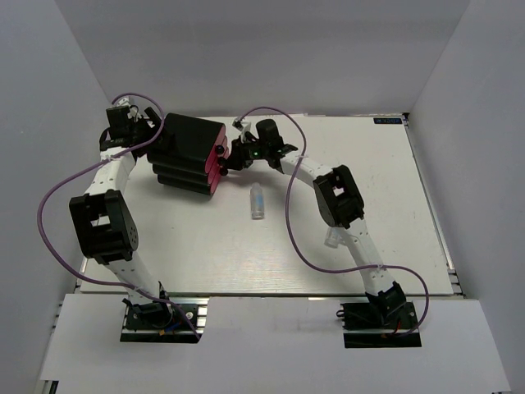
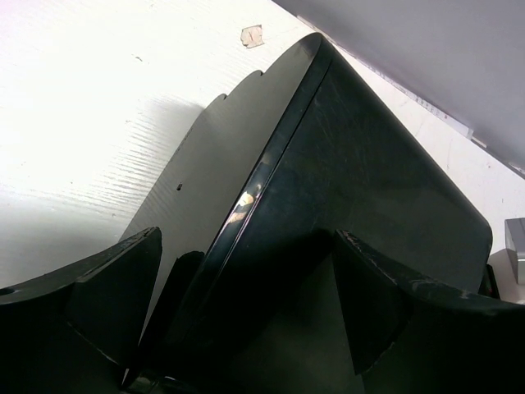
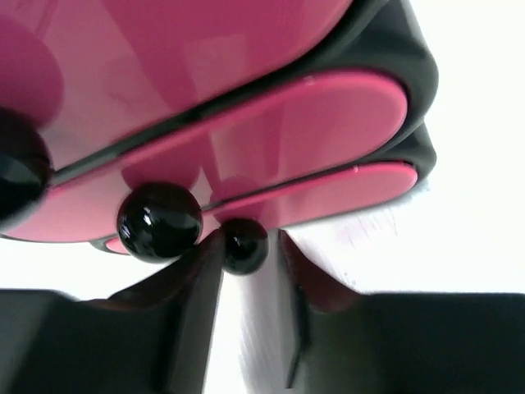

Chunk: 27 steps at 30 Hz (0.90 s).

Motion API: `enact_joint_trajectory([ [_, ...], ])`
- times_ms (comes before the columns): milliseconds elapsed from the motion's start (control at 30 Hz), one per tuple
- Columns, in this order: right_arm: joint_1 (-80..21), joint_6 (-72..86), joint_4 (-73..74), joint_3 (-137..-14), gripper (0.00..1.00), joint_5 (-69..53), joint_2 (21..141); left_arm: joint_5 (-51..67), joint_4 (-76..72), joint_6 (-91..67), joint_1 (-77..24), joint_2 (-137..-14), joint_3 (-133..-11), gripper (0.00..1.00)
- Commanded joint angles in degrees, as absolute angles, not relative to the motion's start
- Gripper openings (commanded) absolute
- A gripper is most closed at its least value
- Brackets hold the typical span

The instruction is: Organize the makeup

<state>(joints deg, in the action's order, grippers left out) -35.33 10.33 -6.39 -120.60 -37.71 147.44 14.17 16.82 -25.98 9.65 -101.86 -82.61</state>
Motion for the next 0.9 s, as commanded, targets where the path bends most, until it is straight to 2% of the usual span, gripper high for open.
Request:
enact_joint_trajectory([
  [0,-36.39,8.96,-7.56,-119.88,0.41,-40.69,142.56,14.5,26.63,-25.93,8.88,-104.06,-81.21,0.93],
  [233,-36.65,7.65,-7.03,-119.62,0.52,-39.73,143.0,15.12,26.37,-25.93,9.4,-103.97,-81.04,0.93],
  [500,-37.27,7.47,-7.03,-120.14,0.51,-38.76,144.84,15.73,26.45,-25.93,9.4,-103.45,-80.68,0.94],
  [633,-38.05,7.03,-7.29,-120.32,0.39,-37.45,145.55,15.73,26.54,-26.02,9.4,-103.27,-80.51,0.94],
  [767,-38.23,6.59,-7.12,-119.89,0.19,-37.09,145.28,15.82,26.54,-26.19,9.4,-103.19,-80.59,0.94],
  [867,-37.97,5.98,-6.59,-118.48,0.15,-36.48,144.32,15.82,26.54,-26.28,9.4,-103.27,-80.86,0.94],
])
